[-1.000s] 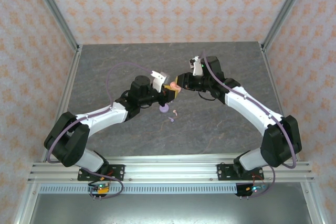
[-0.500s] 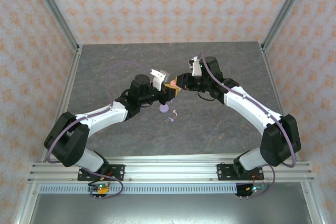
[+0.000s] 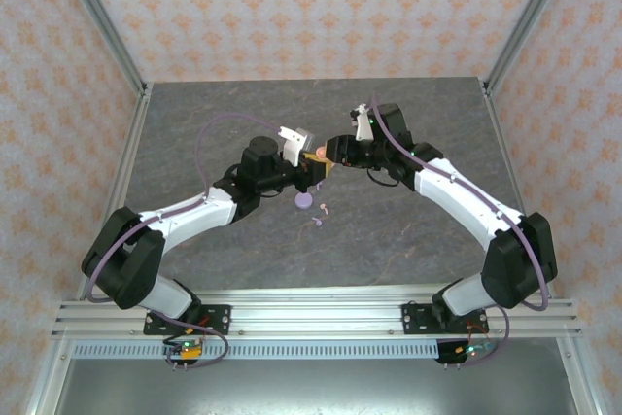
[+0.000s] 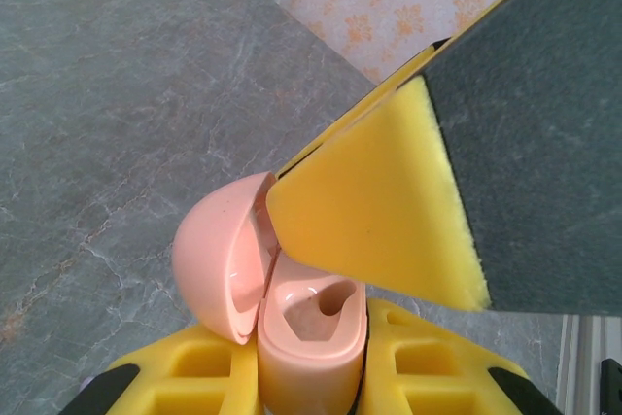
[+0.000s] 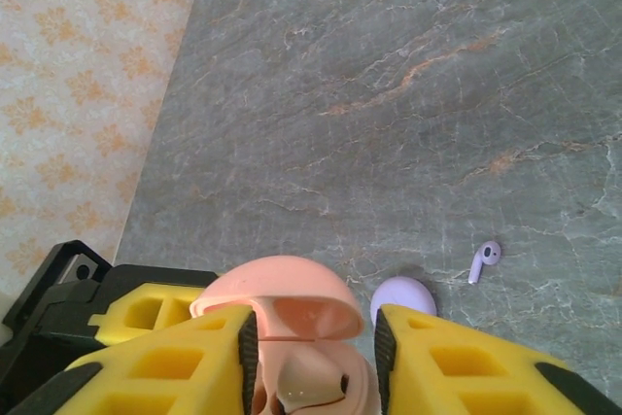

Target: Insert the wireless bluetooth earbuds into the charging case

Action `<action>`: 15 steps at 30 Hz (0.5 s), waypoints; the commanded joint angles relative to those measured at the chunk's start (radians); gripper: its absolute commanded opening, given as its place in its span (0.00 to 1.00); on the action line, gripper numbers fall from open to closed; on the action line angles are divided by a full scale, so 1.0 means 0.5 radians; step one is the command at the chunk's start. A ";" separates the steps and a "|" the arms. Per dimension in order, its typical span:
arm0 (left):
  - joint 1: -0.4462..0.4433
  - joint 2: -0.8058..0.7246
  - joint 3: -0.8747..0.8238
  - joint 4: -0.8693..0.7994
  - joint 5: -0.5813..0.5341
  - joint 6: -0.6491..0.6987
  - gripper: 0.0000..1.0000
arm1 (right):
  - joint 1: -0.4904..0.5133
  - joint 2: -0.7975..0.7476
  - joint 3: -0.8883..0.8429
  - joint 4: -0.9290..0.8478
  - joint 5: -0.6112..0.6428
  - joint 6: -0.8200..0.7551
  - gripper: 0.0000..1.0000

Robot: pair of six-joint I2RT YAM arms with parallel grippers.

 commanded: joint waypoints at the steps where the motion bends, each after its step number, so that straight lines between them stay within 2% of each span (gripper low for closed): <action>1: -0.012 0.008 0.073 -0.004 -0.046 0.074 0.21 | 0.020 -0.046 0.069 -0.063 0.057 -0.050 0.42; 6: -0.006 0.002 0.083 -0.128 -0.130 0.129 0.20 | 0.024 -0.134 0.073 -0.109 0.134 -0.073 0.48; 15: 0.013 -0.043 0.045 -0.232 -0.168 0.165 0.20 | 0.001 -0.314 -0.013 -0.194 0.529 -0.028 0.49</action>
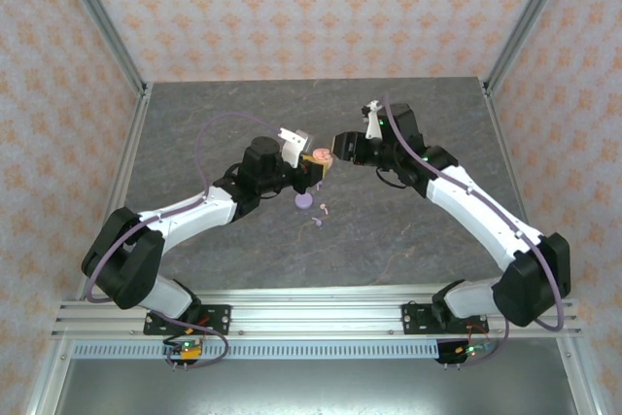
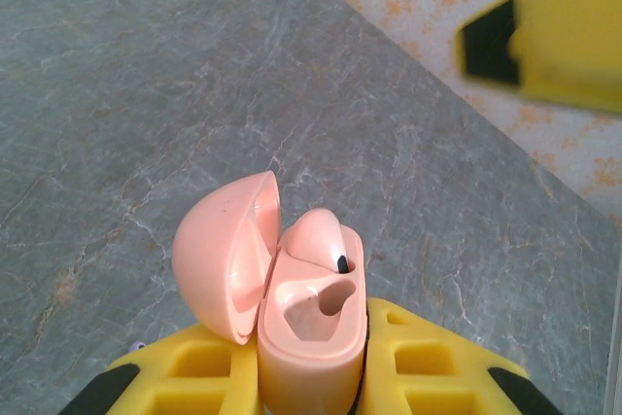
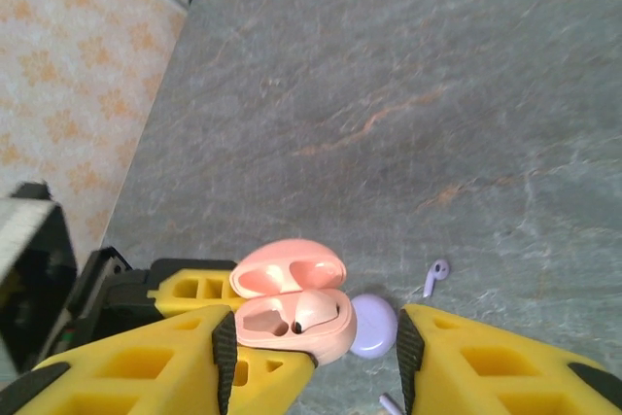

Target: Insert the wireless bluetooth earbuds into the charging case

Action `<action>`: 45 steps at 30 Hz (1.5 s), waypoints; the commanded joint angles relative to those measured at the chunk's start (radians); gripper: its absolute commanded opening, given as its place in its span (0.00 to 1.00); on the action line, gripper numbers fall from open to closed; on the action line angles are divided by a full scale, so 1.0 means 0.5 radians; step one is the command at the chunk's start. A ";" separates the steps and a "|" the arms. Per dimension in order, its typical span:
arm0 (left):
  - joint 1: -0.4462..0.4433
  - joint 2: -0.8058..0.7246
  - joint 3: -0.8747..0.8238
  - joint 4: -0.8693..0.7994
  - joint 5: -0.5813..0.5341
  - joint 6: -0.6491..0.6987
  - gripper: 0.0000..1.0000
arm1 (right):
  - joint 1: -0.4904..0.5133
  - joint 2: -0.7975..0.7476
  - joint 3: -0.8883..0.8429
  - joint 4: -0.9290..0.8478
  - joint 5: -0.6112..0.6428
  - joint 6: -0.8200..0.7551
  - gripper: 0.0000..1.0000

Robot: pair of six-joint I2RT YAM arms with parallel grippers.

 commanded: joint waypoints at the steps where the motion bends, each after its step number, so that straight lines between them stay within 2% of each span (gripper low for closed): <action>1: 0.017 -0.062 0.023 -0.063 -0.046 0.067 0.20 | -0.030 -0.057 -0.020 -0.109 0.239 0.000 0.49; 10: 0.056 -0.260 0.039 -0.303 0.060 0.140 0.20 | -0.149 0.174 -0.098 -0.318 -0.024 -0.146 0.46; 15: 0.084 -0.358 0.035 -0.429 0.148 0.176 0.20 | -0.145 0.338 -0.162 -0.296 -0.230 -0.198 0.43; 21: 0.095 -0.446 0.059 -0.538 0.240 0.197 0.20 | -0.076 0.520 -0.192 -0.275 -0.339 -0.291 0.41; 34: 0.098 -0.556 0.075 -0.646 0.295 0.240 0.20 | 0.087 0.865 -0.120 -0.254 -0.307 -0.343 0.37; 45: 0.101 -0.620 0.070 -0.664 0.292 0.253 0.20 | 0.142 0.974 -0.073 -0.220 -0.318 -0.354 0.36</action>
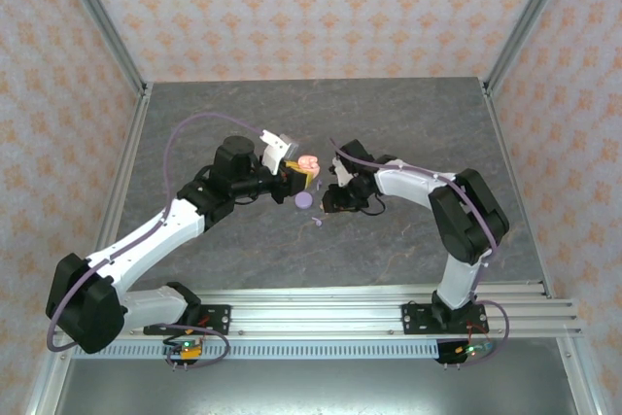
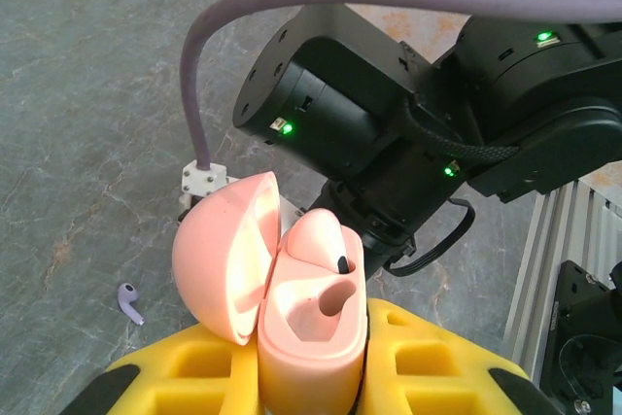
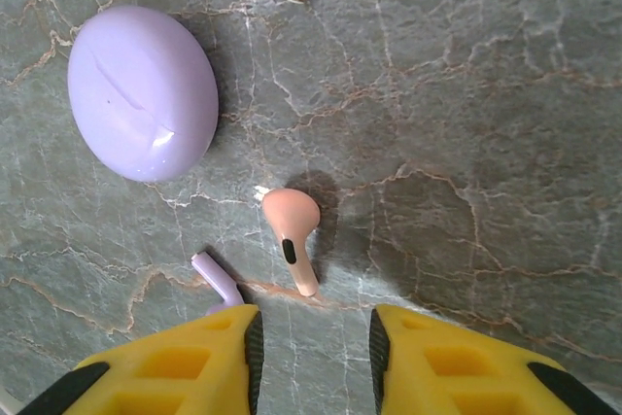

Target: Insert the wireless bluetooth earbuds into the charging case

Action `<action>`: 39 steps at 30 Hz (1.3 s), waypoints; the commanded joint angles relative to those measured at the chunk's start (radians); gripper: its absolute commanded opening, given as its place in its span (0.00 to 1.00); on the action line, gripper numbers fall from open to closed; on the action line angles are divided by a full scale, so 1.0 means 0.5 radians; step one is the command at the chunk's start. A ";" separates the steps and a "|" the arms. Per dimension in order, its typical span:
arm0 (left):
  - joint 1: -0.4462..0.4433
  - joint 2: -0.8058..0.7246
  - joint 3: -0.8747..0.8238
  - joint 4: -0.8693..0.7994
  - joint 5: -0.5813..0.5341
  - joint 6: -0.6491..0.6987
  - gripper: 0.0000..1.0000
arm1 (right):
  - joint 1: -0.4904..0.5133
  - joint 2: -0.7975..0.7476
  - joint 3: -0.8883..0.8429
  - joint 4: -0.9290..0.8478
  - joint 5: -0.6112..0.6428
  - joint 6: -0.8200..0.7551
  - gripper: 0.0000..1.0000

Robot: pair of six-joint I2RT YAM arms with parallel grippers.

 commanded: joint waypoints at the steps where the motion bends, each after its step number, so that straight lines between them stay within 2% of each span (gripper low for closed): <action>1: 0.020 -0.054 0.055 -0.022 0.023 0.043 0.20 | 0.013 0.039 0.056 0.032 -0.003 -0.028 0.34; 14: 0.019 -0.066 0.044 0.008 0.039 0.027 0.20 | 0.027 0.177 0.148 0.066 -0.014 -0.011 0.32; 21: 0.019 -0.062 0.039 0.014 0.038 0.025 0.20 | 0.033 0.230 0.195 0.034 0.025 -0.016 0.27; 30: 0.019 -0.044 0.041 0.026 0.050 0.019 0.20 | 0.033 0.144 0.152 -0.051 0.388 -0.002 0.16; 35: 0.018 -0.045 0.041 0.032 0.051 0.015 0.20 | 0.028 0.089 0.139 -0.160 0.633 -0.015 0.15; 39: 0.018 -0.038 0.044 0.032 0.056 0.017 0.20 | -0.007 0.066 0.127 -0.235 0.707 -0.053 0.15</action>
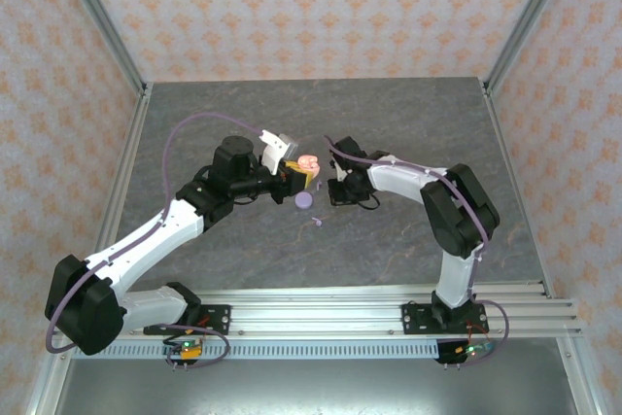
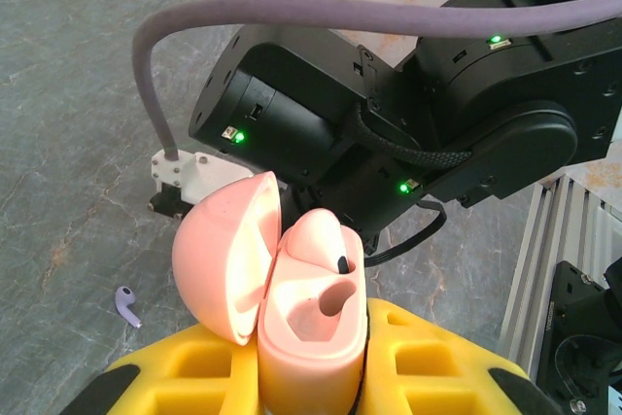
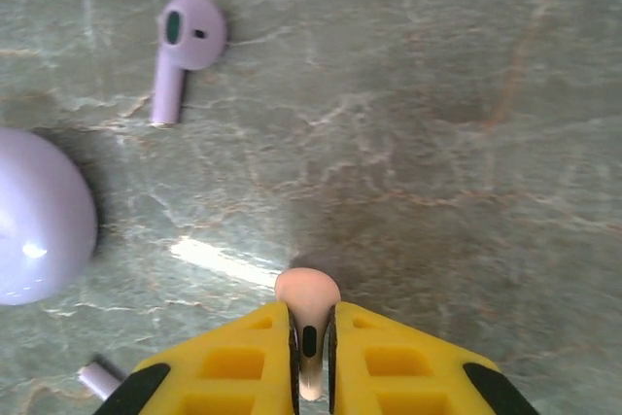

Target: Insert the wireless bluetooth earbuds into the charging case

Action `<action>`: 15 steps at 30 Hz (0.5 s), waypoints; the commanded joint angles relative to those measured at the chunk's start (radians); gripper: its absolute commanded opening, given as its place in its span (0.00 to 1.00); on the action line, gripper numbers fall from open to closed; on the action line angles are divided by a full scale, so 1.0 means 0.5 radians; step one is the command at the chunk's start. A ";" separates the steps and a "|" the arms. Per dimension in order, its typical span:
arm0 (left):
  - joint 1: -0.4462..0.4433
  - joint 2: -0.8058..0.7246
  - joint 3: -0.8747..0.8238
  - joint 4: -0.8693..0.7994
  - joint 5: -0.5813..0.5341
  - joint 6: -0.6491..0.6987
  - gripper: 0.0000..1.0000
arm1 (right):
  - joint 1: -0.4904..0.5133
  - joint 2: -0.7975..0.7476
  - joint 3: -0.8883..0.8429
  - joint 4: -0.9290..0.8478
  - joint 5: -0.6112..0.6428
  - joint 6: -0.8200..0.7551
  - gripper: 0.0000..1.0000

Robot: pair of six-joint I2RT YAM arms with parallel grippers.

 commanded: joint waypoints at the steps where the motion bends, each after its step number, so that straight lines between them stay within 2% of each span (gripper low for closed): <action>1: 0.018 -0.026 0.044 0.030 0.047 0.014 0.20 | -0.040 -0.055 -0.025 -0.187 0.222 -0.052 0.15; 10: 0.019 -0.022 0.042 0.043 0.050 0.010 0.20 | -0.074 -0.027 -0.008 -0.234 0.163 -0.100 0.21; 15: 0.019 -0.022 0.043 0.041 0.053 0.010 0.20 | -0.073 -0.005 0.041 -0.249 0.134 -0.091 0.37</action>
